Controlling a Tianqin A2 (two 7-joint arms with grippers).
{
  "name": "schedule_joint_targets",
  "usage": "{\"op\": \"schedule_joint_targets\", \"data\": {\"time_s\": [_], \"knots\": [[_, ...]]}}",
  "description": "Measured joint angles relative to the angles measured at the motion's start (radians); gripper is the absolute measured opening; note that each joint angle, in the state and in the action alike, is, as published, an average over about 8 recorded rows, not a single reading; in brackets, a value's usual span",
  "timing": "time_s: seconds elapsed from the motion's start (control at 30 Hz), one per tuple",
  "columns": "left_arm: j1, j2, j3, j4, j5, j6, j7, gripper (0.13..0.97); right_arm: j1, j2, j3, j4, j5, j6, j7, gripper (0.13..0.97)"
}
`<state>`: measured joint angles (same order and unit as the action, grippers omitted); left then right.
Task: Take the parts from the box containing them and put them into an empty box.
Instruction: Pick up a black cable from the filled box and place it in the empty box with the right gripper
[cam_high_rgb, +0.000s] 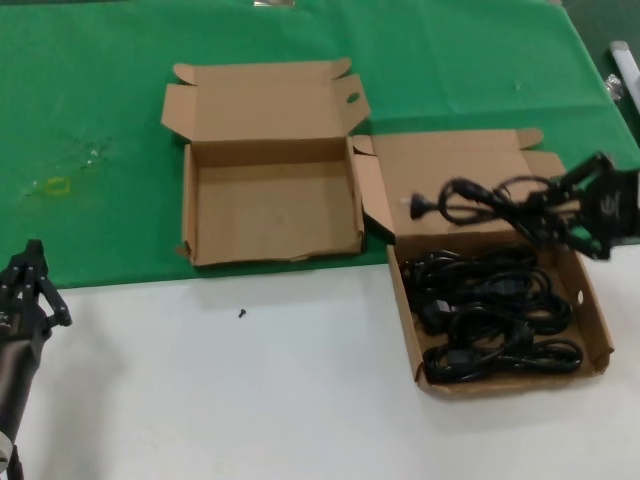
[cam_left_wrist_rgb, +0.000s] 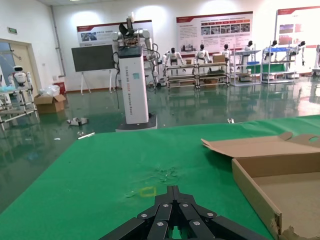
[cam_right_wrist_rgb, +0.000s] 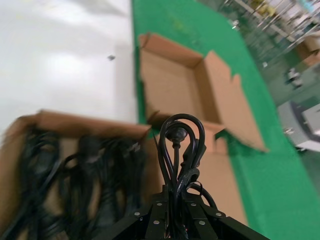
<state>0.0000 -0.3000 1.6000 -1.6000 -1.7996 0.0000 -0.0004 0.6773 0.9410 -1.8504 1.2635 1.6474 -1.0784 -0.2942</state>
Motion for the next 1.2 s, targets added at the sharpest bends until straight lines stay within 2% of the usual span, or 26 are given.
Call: {"op": "schedule_joint_targets", "data": {"time_s": [0.33, 0.6, 0.87, 1.2], "knots": [[0.000, 0.000, 0.000, 0.000, 0.000, 0.000, 0.000, 0.142, 0.094, -0.101, -0.039, -0.005, -0.035, 0.036, 0.024, 0.179], [0.000, 0.000, 0.000, 0.000, 0.000, 0.000, 0.000, 0.142, 0.158, -0.231, -0.100, -0.036, -0.088, 0.088, 0.017, 0.179], [0.000, 0.000, 0.000, 0.000, 0.000, 0.000, 0.000, 0.142, 0.227, -0.367, -0.157, -0.116, -0.137, 0.142, -0.014, 0.179], [0.000, 0.000, 0.000, 0.000, 0.000, 0.000, 0.000, 0.142, 0.300, -0.524, -0.203, -0.279, -0.158, 0.191, -0.095, 0.178]]}}
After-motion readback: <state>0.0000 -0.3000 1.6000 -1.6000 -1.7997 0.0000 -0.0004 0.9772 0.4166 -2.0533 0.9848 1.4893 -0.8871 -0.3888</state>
